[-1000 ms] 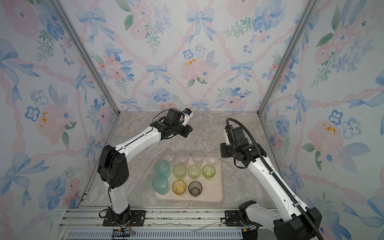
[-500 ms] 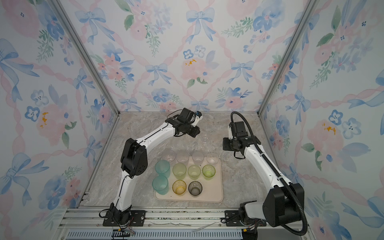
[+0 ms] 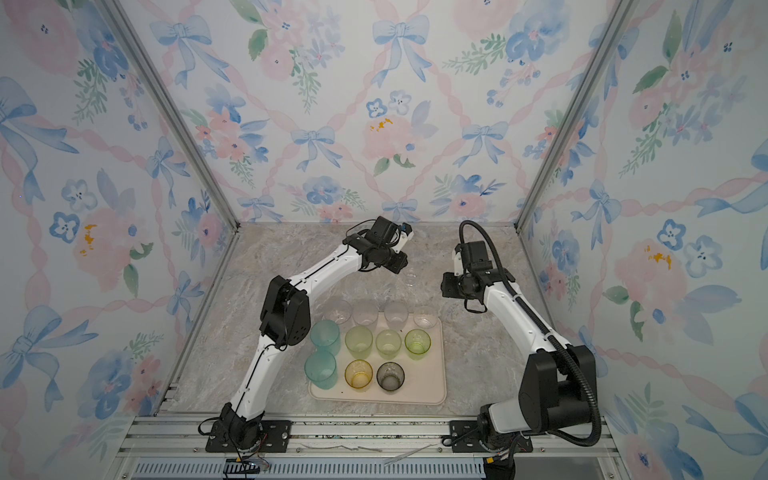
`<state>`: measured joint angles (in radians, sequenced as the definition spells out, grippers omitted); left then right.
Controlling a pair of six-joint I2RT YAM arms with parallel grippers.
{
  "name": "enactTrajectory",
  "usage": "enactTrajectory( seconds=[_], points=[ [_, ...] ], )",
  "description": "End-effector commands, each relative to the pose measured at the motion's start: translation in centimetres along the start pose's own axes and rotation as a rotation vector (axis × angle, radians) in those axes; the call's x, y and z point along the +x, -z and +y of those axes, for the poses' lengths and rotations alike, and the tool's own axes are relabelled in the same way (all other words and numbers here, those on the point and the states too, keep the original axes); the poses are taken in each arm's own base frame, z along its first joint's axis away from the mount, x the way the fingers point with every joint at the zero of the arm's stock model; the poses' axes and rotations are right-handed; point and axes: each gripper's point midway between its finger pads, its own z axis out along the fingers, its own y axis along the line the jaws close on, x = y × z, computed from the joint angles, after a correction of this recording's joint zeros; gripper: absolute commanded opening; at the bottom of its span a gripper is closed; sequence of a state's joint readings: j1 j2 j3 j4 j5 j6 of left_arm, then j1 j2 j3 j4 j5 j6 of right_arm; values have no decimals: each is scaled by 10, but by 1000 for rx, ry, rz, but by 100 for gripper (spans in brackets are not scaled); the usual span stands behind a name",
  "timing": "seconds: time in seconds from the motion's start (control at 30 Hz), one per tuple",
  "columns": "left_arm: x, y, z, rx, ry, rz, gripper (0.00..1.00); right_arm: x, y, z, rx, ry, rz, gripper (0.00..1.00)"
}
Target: Place the glasses into the tray
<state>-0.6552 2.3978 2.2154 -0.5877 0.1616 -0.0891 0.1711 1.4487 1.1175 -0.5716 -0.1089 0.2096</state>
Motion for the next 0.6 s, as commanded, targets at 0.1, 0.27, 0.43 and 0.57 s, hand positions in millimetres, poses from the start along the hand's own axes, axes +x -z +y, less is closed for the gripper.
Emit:
enactTrajectory(
  seconds=[0.1,0.27,0.43,0.57],
  points=[
    [5,-11,-1,-4,-18,23,23,-3,-8,0,-27,-21,-3,47],
    [9,-17,0,-5,-16,39,23,-1,-11,-3,-29,-32,2,47],
    [9,-22,1,-15,-17,41,23,-1,-9,-6,-33,-38,-4,47],
    [8,-24,3,-22,-20,38,24,-1,-9,-8,-36,-45,-6,47]
  ],
)
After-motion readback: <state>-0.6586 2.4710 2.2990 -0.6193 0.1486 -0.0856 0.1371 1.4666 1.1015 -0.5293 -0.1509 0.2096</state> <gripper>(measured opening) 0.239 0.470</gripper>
